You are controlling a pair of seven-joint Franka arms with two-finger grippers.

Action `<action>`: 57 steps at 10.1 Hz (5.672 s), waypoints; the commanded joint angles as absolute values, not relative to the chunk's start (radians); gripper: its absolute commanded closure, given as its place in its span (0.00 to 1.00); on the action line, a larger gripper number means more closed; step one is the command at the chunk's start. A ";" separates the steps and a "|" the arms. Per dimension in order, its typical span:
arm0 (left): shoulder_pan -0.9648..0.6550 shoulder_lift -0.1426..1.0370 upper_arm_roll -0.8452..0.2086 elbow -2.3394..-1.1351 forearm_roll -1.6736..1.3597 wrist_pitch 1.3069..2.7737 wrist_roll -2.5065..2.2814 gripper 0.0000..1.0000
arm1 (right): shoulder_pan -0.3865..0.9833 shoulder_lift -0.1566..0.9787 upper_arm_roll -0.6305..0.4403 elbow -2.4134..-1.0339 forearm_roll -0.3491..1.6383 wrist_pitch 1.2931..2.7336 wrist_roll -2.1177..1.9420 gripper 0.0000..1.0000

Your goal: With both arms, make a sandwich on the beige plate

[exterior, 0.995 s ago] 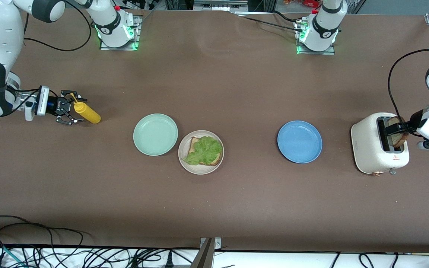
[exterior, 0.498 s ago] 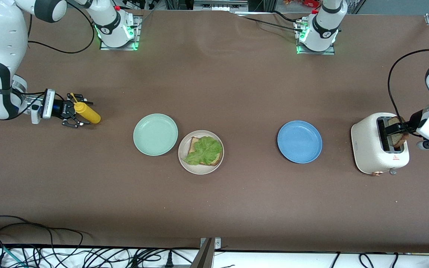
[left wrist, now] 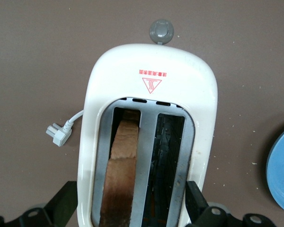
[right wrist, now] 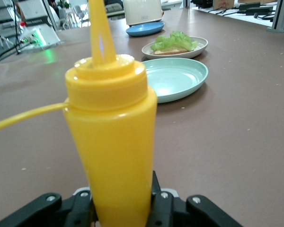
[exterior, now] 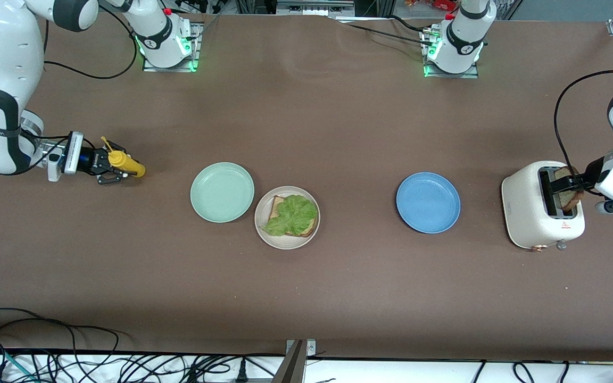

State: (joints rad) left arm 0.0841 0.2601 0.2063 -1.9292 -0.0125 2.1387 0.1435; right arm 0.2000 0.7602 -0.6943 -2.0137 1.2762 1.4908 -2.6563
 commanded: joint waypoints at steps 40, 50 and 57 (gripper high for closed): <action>-0.111 0.616 -0.028 -1.391 -0.813 1.517 0.212 1.00 | 0.941 0.499 -1.144 -1.846 0.754 1.815 -1.869 1.00; -0.425 0.811 -0.032 -1.384 -1.319 2.087 0.101 1.00 | 0.531 0.567 -1.103 -2.218 1.136 1.569 -2.601 1.00; -0.515 0.939 -0.034 -1.287 -1.405 2.256 0.127 1.00 | 0.186 0.673 -0.746 -2.191 1.258 1.546 -2.793 1.00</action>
